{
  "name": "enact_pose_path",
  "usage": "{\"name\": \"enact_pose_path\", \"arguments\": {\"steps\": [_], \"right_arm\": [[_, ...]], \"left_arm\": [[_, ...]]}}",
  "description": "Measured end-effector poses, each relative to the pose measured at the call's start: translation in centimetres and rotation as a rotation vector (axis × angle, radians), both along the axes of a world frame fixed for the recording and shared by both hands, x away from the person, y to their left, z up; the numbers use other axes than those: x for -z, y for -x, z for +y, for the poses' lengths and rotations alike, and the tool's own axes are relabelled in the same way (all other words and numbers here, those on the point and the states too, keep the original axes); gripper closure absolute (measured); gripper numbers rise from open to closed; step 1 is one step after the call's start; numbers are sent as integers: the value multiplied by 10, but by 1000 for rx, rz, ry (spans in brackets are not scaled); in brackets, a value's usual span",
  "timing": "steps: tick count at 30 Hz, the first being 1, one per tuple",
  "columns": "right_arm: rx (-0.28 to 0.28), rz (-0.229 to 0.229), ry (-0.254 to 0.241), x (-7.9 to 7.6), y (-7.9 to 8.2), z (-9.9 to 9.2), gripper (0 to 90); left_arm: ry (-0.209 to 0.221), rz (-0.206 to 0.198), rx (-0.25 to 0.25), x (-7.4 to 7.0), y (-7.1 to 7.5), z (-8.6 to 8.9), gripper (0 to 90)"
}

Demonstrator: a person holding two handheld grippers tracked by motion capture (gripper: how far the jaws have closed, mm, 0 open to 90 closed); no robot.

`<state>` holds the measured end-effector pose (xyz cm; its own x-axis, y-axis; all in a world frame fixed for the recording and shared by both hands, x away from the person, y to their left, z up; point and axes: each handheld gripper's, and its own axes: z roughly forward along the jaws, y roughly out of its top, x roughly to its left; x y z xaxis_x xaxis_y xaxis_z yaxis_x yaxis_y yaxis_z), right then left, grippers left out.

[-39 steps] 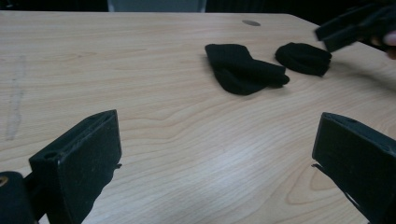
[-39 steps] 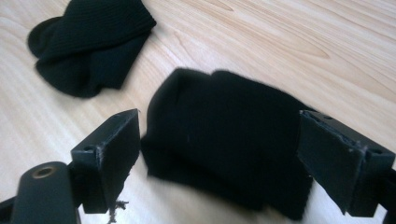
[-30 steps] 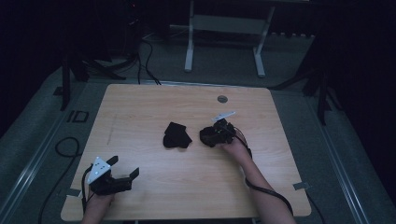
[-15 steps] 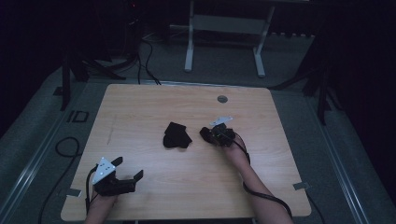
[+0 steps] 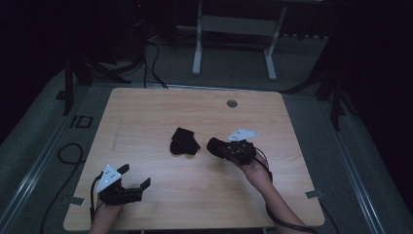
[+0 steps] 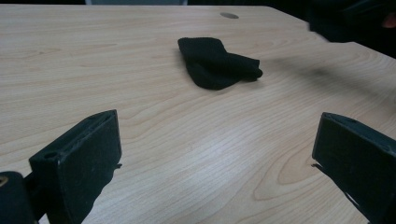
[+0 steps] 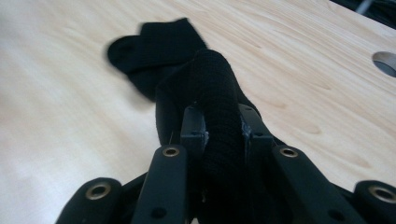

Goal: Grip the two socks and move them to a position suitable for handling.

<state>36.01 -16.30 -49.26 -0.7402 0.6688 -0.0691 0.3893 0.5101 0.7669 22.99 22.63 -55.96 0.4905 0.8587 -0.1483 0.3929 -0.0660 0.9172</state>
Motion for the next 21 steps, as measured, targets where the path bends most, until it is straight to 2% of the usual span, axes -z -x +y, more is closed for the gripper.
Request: {"name": "enact_pose_path", "arguments": {"steps": [5,7,10,13,18,19,20,21], "right_arm": [[-24,-7,-29,-1,35,-6,756],[-28,-18,-20,5,47,-7,756],[-45,-6,-1,18,62,-5,755],[-71,24,3,34,70,-3,754],[-65,85,38,57,71,3,750],[-69,101,46,61,72,4,749],[-74,110,59,64,72,6,746],[-75,97,59,66,74,6,745]], "left_arm": [[1,5,12,0,0,-5,17],[-9,6,18,0,1,-8,17],[-18,10,31,0,2,-15,17],[-16,11,74,-2,4,-22,17],[-10,50,166,0,5,-39,21],[-4,56,180,0,5,-43,43],[-6,63,198,1,5,-46,52],[-6,69,216,1,6,-49,53]]}}
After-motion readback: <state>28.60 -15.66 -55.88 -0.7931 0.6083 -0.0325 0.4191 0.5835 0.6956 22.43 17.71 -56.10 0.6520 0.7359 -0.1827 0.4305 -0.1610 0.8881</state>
